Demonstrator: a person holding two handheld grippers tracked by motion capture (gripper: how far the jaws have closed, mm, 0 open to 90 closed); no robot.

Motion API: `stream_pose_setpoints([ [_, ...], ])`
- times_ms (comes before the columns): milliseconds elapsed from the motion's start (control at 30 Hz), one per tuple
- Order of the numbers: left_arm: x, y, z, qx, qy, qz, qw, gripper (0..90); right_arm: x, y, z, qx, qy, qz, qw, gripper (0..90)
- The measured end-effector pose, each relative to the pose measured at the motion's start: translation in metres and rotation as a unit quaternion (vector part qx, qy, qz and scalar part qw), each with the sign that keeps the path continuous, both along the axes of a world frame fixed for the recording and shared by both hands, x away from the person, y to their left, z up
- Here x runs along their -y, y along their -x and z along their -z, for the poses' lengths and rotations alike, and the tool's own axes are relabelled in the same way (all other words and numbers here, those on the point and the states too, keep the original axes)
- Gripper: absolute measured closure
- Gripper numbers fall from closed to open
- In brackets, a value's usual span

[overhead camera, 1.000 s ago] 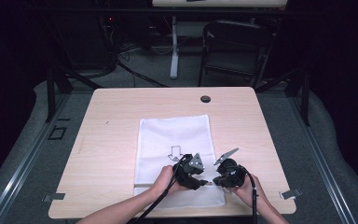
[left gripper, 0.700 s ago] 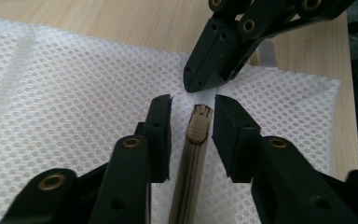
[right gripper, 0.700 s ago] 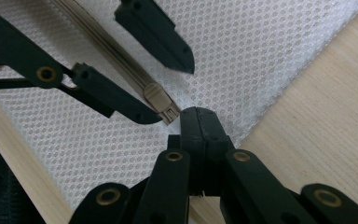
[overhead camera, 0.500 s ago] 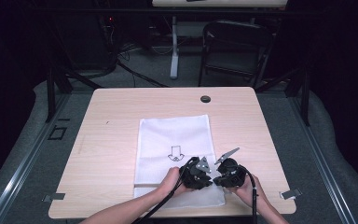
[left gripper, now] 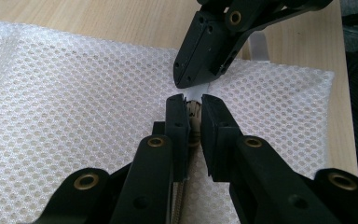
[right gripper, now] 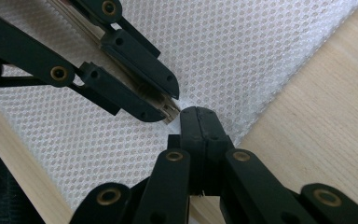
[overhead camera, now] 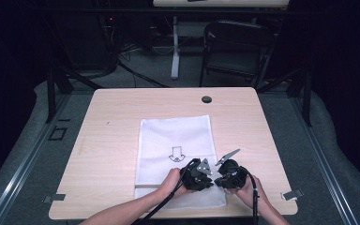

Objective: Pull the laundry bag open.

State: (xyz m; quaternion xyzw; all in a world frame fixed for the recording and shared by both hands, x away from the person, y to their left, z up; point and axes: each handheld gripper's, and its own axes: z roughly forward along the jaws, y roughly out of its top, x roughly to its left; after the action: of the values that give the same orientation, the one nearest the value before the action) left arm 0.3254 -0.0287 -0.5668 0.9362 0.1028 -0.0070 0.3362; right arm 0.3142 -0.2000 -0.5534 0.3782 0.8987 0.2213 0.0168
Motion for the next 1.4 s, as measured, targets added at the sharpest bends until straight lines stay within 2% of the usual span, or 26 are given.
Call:
stream_pose_setpoints([
  [167, 0.000, 0.000, -0.001, 0.002, -0.003, 0.001, 1.0000, 82.3, 0.000, 0.000, 0.000, -0.002, 0.001, 0.001, 1.0000, 90.0],
  [200, 0.000, 0.000, -0.001, 0.003, -0.006, 0.001, 1.0000, 82.3, 0.000, 0.001, 0.001, 0.001, -0.007, 0.009, 0.9999, 90.0],
  [233, 0.000, 0.000, -0.001, 0.003, -0.005, 0.002, 1.0000, 82.3, 0.001, 0.000, 0.000, 0.000, 0.003, 0.001, 1.0000, 90.0],
  [300, -0.001, 0.000, -0.001, 0.001, -0.003, 0.003, 1.0000, 82.3, 0.001, 0.000, 0.000, -0.009, 0.003, 0.003, 1.0000, 90.0],
  [433, -0.001, -0.001, -0.001, 0.001, -0.001, 0.003, 1.0000, 82.3, 0.001, 0.001, 0.001, -0.009, -0.003, 0.007, 0.9999, 90.0],
  [533, -0.002, 0.000, -0.001, -0.001, -0.002, 0.003, 1.0000, 82.3, -0.001, 0.003, 0.002, -0.007, -0.018, 0.024, 0.9995, 90.0],
  [667, -0.002, 0.000, -0.002, 0.003, -0.004, 0.004, 1.0000, 82.3, 0.002, 0.002, 0.001, -0.003, -0.002, 0.010, 0.9999, 90.0],
  [700, -0.002, 0.000, -0.001, 0.003, -0.003, 0.005, 1.0000, 82.4, 0.002, 0.003, 0.003, -0.004, -0.015, 0.017, 0.9997, 90.0],
  [767, -0.003, 0.000, -0.001, 0.002, -0.003, 0.006, 1.0000, 82.3, 0.003, 0.003, 0.003, -0.005, -0.018, 0.021, 0.9996, 90.0],
  [800, -0.003, -0.001, -0.001, -0.001, -0.001, 0.009, 1.0000, 82.3, 0.003, 0.002, 0.002, -0.006, -0.008, 0.013, 0.9999, 90.0],
  [833, -0.004, 0.000, -0.002, 0.002, -0.008, 0.008, 0.9999, 82.4, 0.002, 0.003, 0.003, -0.004, -0.015, 0.019, 0.9997, 90.0],
  [867, -0.006, -0.001, -0.002, 0.002, -0.005, 0.009, 1.0000, 82.4, 0.003, 0.002, 0.002, -0.006, -0.007, 0.014, 0.9999, 90.0],
  [900, -0.008, -0.002, -0.002, 0.001, -0.003, 0.008, 1.0000, 82.4, 0.003, 0.003, 0.003, -0.006, -0.016, 0.022, 0.9996, 90.0],
  [933, -0.011, -0.003, -0.002, -0.004, 0.001, 0.007, 1.0000, 82.3, 0.004, 0.002, 0.002, -0.007, -0.008, 0.014, 0.9998, 90.0],
  [967, -0.013, -0.003, -0.001, -0.008, 0.000, 0.005, 1.0000, 82.3, 0.003, 0.002, 0.002, -0.008, -0.011, 0.015, 0.9998, 90.0],
  [1033, -0.013, -0.002, -0.002, -0.001, -0.006, 0.007, 1.0000, 82.3, 0.003, 0.002, 0.002, -0.005, -0.005, 0.014, 0.9999, 90.0],
  [1133, -0.014, -0.002, -0.003, 0.002, -0.010, 0.008, 0.9999, 82.3, 0.004, 0.001, 0.002, -0.008, -0.009, 0.011, 0.9999, 90.0],
  [1167, -0.015, -0.003, -0.002, -0.004, -0.001, 0.010, 0.9999, 82.3, 0.004, 0.001, 0.002, -0.008, -0.008, 0.012, 0.9999, 90.0],
  [1200, -0.016, -0.003, -0.002, -0.007, 0.000, 0.011, 0.9999, 82.3, 0.004, 0.001, 0.002, -0.008, -0.008, 0.011, 0.9999, 90.0],
  [1233, -0.017, -0.003, -0.003, -0.002, -0.007, 0.009, 0.9999, 82.3, 0.004, 0.001, 0.002, -0.007, -0.008, 0.010, 0.9999, 90.0],
  [1267, -0.018, -0.003, -0.002, -0.004, -0.001, 0.010, 0.9999, 82.3, 0.004, 0.001, 0.002, -0.008, -0.008, 0.011, 0.9999, 90.0],
  [1400, -0.022, -0.003, -0.004, -0.006, -0.006, 0.009, 0.9999, 82.2, 0.004, 0.001, 0.002, -0.009, -0.011, 0.011, 0.9998, 90.0],
])
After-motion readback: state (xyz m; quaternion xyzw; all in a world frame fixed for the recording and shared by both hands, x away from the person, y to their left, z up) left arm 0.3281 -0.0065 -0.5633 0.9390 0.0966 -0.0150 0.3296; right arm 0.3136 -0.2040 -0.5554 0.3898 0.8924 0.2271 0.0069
